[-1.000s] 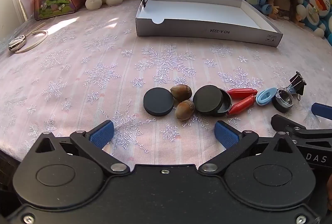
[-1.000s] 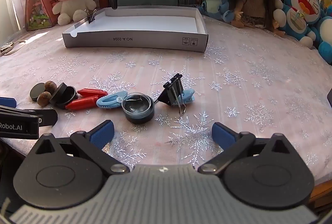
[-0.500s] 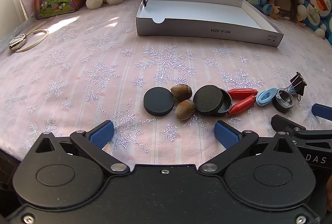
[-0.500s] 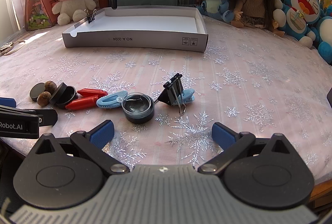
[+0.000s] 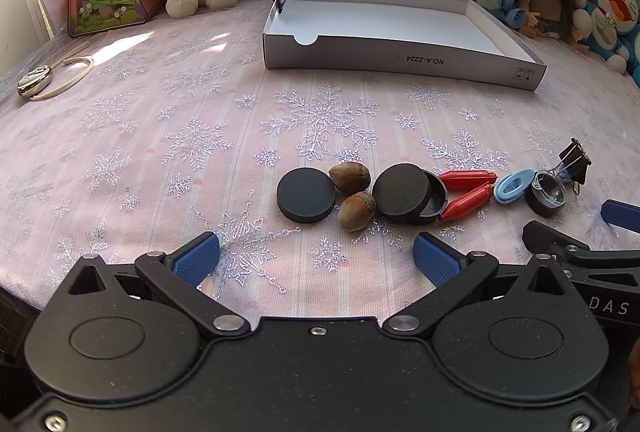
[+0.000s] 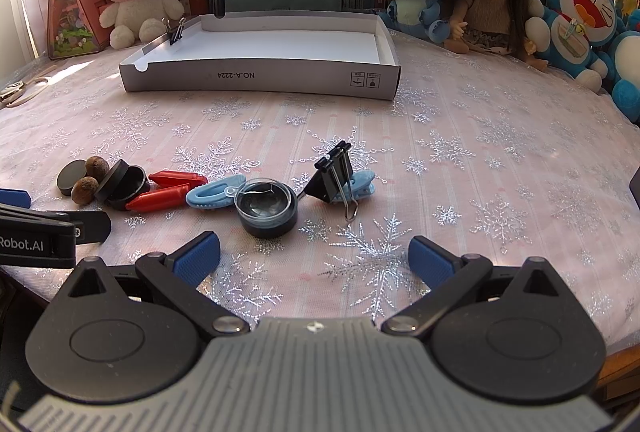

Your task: Organize rigid objects

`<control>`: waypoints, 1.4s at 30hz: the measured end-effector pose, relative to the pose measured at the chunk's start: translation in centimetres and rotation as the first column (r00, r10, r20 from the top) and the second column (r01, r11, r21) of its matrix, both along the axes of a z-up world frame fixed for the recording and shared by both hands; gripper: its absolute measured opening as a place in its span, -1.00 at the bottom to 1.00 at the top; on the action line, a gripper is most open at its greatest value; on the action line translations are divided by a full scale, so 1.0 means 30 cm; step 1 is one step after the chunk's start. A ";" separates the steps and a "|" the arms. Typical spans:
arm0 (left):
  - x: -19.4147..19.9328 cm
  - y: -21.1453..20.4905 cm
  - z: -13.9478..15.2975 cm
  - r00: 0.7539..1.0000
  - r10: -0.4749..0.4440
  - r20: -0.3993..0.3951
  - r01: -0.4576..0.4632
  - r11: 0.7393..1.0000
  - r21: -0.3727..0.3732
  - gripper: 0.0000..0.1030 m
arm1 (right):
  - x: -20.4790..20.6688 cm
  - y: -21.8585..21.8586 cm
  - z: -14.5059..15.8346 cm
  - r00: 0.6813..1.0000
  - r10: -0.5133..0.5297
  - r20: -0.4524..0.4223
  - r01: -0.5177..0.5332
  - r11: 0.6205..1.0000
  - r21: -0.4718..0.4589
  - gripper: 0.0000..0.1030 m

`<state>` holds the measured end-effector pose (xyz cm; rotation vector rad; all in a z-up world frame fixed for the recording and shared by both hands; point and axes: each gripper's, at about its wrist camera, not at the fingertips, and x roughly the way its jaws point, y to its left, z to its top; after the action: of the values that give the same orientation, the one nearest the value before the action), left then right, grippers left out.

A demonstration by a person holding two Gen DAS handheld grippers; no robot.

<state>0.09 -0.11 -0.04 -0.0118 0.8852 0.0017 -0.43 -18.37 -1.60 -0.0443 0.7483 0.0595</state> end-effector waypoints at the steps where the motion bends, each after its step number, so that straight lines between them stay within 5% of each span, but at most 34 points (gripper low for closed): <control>1: 0.000 0.000 0.000 1.000 0.000 0.000 0.000 1.000 0.000 1.00 | 0.000 0.000 0.000 1.000 0.000 0.000 0.000 1.000 0.000 1.00; 42: -0.014 0.007 0.009 1.000 -0.002 0.023 0.002 1.000 0.005 1.00 | -0.009 -0.001 0.004 1.000 -0.007 0.017 0.008 1.000 -0.004 1.00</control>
<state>-0.34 0.11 0.25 -0.0066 0.8617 0.0019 -0.69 -18.38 -1.49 -0.0457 0.7317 0.0505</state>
